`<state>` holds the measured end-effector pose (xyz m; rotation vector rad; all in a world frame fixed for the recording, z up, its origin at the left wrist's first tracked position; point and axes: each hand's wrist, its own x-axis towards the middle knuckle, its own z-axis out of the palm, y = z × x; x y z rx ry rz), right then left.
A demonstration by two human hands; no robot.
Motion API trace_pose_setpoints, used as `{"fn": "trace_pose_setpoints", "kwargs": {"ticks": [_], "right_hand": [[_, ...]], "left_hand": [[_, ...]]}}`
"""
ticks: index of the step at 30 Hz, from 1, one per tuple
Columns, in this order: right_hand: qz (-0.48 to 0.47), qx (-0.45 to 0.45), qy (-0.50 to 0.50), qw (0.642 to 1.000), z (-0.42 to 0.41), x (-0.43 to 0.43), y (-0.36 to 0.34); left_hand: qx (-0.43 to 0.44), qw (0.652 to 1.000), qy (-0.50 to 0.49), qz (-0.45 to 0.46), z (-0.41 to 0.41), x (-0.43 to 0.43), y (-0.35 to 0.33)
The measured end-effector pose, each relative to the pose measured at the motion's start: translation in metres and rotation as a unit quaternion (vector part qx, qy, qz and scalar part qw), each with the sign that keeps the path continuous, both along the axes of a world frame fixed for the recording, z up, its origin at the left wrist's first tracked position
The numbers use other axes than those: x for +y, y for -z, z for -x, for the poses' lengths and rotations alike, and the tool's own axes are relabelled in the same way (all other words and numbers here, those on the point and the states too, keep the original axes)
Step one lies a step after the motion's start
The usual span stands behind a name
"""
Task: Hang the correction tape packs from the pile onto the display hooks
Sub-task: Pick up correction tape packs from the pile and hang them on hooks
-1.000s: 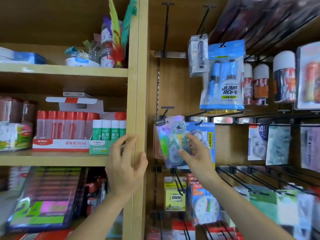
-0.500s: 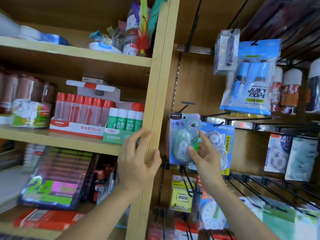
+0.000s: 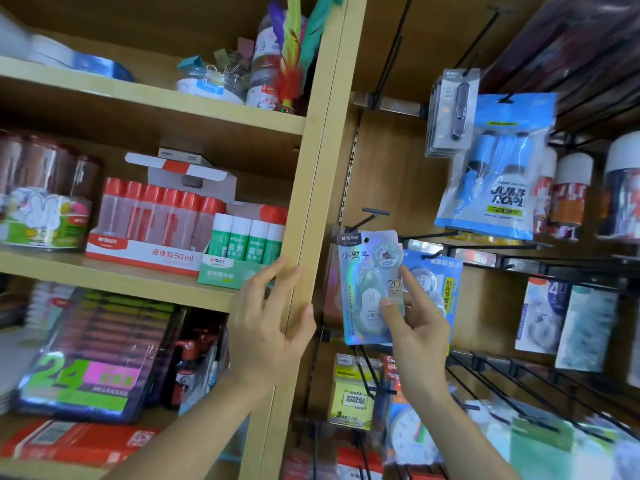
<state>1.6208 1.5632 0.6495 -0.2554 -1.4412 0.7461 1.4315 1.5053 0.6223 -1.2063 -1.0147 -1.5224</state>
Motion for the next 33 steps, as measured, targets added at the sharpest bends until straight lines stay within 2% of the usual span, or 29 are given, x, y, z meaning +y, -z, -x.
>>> {"fn": "trace_pose_setpoints", "kwargs": {"ticks": [5,10,16,18,20,22,25,27,29,33], "right_hand": [[0.020,0.054,-0.025,0.998,0.006,-0.004,-0.003],[0.057,0.019,-0.034,0.998,0.015,0.008,0.003],[0.054,-0.016,-0.008,0.998,0.017,0.015,0.003],[0.037,-0.035,0.035,0.998,0.018,0.015,0.005],[-0.034,-0.071,0.143,0.987,0.017,0.018,0.006],[-0.158,-0.113,0.234,0.953,0.016,0.023,0.004],[-0.280,-0.256,0.325,0.866,0.018,0.033,-0.002],[-0.309,-0.347,0.373,0.803,0.020,0.039,-0.005],[-0.326,-0.400,0.417,0.748,0.021,0.045,-0.008],[-0.326,-0.461,0.462,0.684,0.028,0.058,-0.017]], "left_hand": [[0.003,1.000,-0.007,0.000,0.000,0.000,-0.002],[0.000,1.000,-0.008,0.006,-0.001,-0.001,0.000],[0.001,1.000,-0.004,0.009,0.000,-0.001,0.000],[0.001,1.000,-0.005,0.009,0.000,-0.001,0.000],[0.002,1.000,-0.005,0.010,0.000,-0.001,0.001],[0.004,1.000,-0.006,0.011,0.000,-0.001,0.001],[0.006,1.000,-0.008,0.011,0.000,-0.001,0.001],[0.011,1.000,-0.008,0.008,0.001,-0.002,0.001],[0.013,1.000,-0.006,0.006,0.000,-0.002,0.001],[0.013,1.000,-0.007,0.006,0.001,-0.001,0.000]]}}
